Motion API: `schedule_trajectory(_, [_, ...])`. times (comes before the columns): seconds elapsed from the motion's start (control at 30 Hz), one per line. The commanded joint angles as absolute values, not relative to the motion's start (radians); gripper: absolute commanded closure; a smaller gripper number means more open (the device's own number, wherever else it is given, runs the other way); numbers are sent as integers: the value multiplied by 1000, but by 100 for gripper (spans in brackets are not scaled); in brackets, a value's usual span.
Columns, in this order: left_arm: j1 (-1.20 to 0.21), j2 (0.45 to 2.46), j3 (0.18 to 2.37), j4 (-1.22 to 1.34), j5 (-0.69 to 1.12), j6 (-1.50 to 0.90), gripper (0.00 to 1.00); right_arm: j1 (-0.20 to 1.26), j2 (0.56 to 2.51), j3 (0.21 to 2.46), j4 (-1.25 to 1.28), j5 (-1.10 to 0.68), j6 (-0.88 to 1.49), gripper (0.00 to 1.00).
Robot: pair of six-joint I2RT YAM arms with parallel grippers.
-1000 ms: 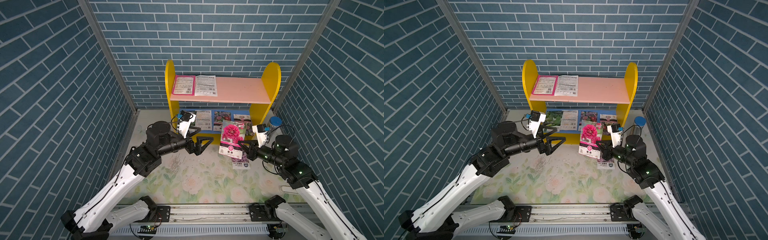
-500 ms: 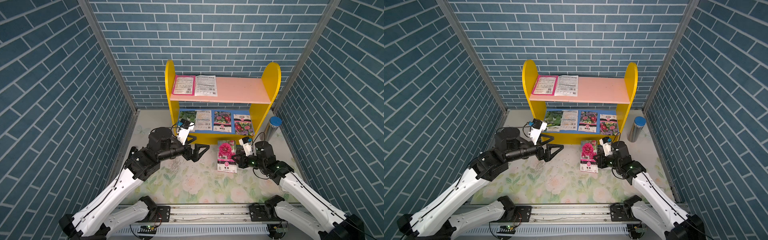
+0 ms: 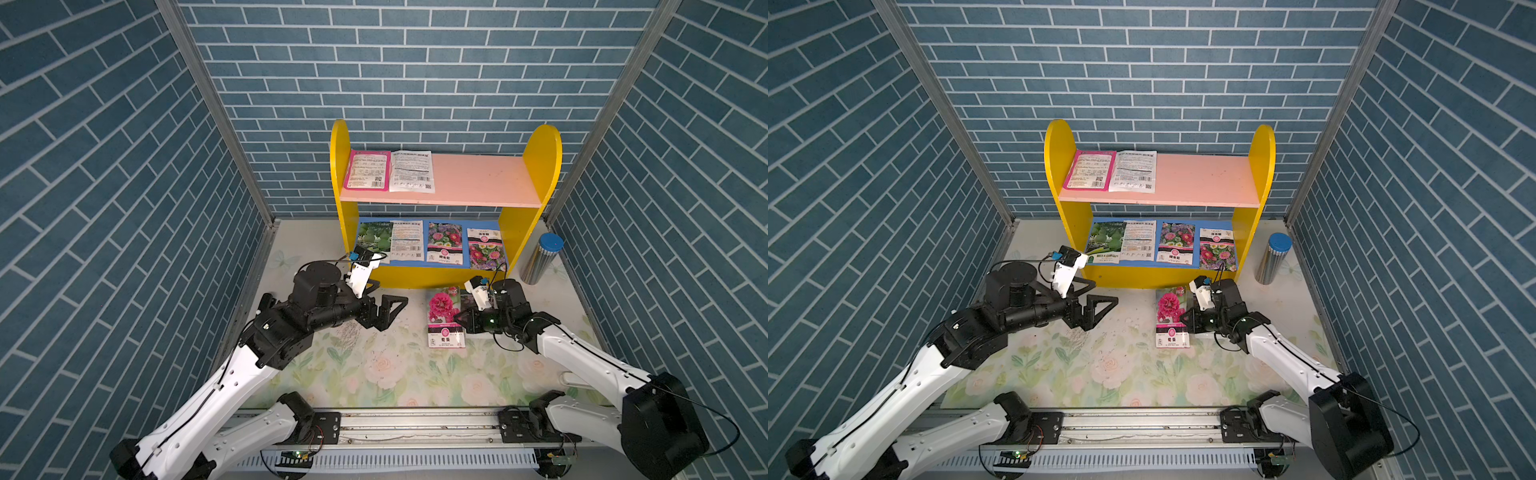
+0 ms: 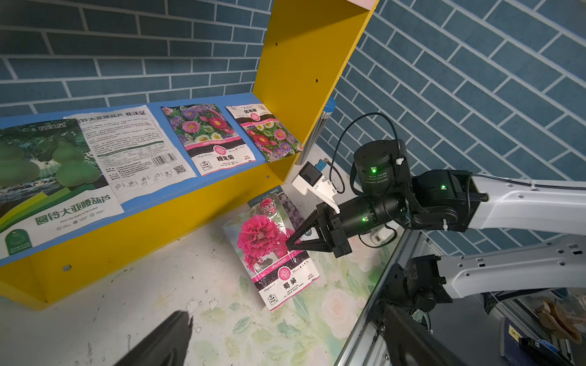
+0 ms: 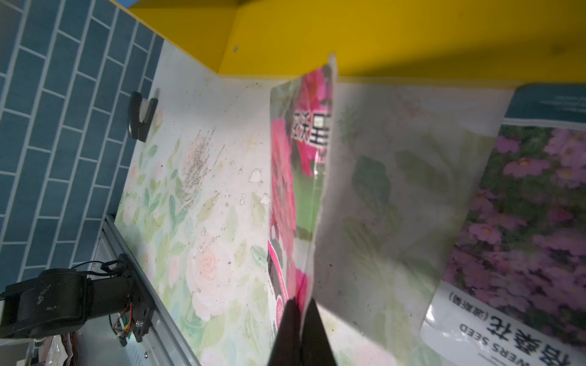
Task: Take the seed bag off the shelf
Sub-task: Place the seed packet at the center of the board.
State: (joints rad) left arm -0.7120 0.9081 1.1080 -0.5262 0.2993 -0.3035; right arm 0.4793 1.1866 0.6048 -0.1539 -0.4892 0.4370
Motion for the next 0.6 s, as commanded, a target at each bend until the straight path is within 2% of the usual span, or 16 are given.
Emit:
schedule_trajectory(0.0, [-712, 916, 1093, -526, 256, -317, 0, 476, 1235, 626, -130, -478, 449, 100])
schedule_trajectory(0.57, [-712, 937, 1068, -482, 280, -326, 0, 473, 1509, 764, -191, -319, 369, 98])
